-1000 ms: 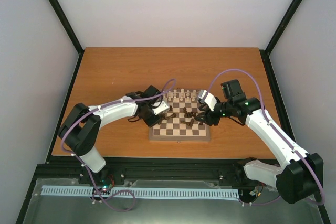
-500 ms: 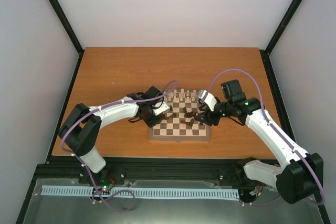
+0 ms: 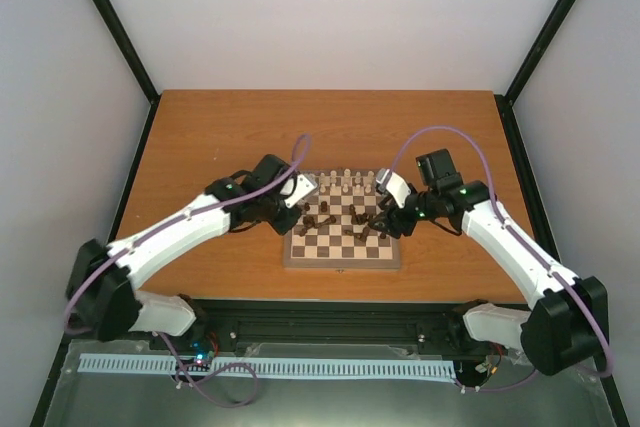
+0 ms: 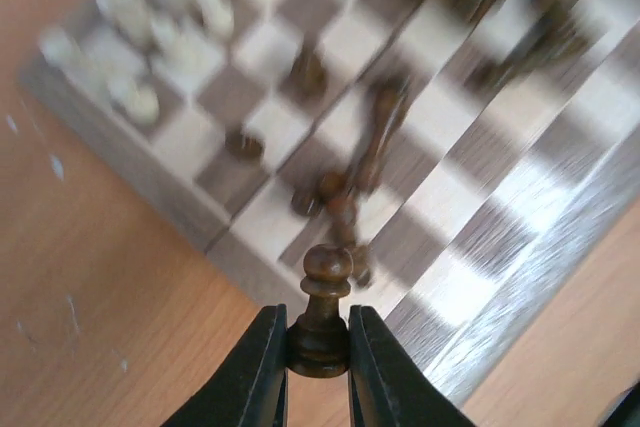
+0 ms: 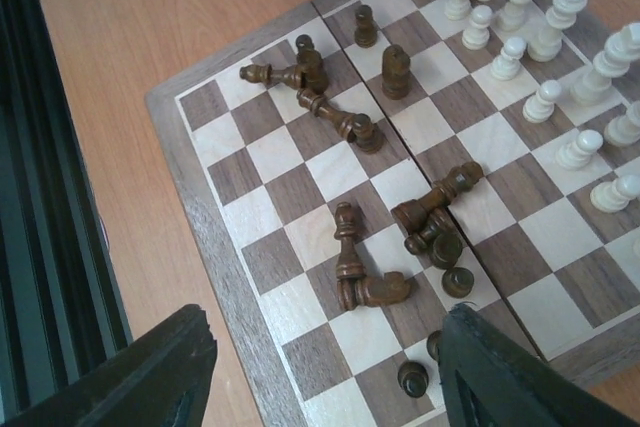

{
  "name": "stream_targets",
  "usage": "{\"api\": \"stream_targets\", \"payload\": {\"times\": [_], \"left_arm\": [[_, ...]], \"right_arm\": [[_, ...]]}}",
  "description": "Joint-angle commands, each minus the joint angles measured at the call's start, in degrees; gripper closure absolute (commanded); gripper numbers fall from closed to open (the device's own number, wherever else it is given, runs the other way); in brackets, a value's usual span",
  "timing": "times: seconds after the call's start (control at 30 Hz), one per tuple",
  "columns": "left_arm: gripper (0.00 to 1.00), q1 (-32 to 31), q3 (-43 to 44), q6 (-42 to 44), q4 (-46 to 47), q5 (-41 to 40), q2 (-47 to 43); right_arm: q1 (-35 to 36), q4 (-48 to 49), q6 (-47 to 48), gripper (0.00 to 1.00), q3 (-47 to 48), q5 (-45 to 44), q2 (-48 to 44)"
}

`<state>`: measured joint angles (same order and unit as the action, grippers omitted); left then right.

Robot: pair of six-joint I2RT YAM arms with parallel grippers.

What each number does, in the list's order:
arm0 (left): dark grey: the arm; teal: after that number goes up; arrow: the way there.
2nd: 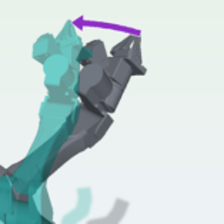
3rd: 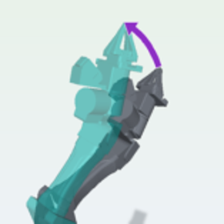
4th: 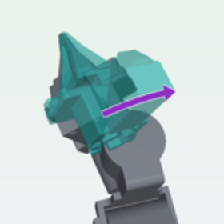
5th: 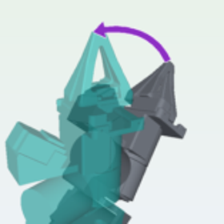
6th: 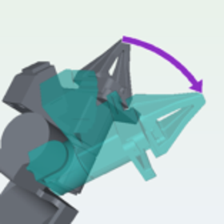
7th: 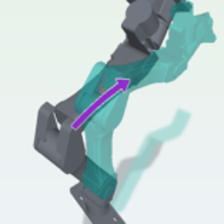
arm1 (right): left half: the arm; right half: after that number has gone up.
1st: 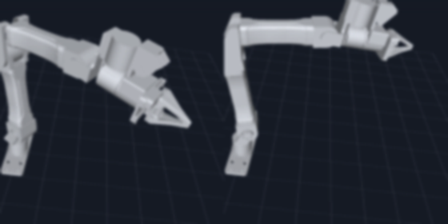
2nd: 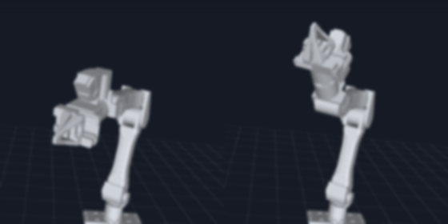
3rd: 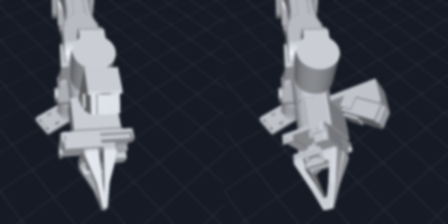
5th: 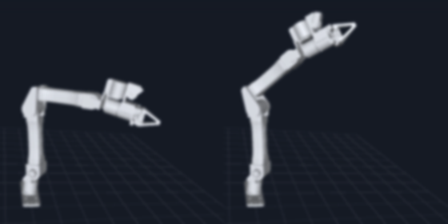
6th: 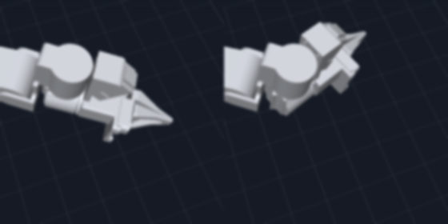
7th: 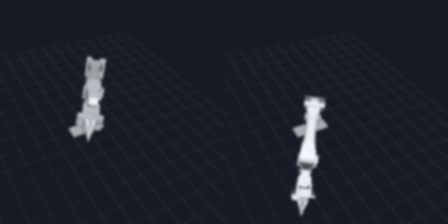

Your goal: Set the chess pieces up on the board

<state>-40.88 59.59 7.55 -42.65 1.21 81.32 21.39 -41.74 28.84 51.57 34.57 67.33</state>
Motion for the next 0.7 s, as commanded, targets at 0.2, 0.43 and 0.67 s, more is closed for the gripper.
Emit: {"api": "stream_targets", "payload": {"times": [0.2, 0.43, 0.67], "left_arm": [[0.89, -5.85, -11.21, -15.29, 37.12, 17.17, -12.79], [0.89, -6.04, -13.84, -14.20, 45.46, 18.85, -8.89], [0.88, -6.13, -13.37, -13.56, 45.85, 18.78, -6.96]], "right_arm": [[-1.18, -7.53, -4.19, 0.34, 14.96, 7.17, 11.85], [-0.97, -17.35, -2.72, 0.51, 25.39, 18.39, 23.79], [-0.75, -21.32, -2.34, 0.53, 27.23, 22.43, 26.19]]}}
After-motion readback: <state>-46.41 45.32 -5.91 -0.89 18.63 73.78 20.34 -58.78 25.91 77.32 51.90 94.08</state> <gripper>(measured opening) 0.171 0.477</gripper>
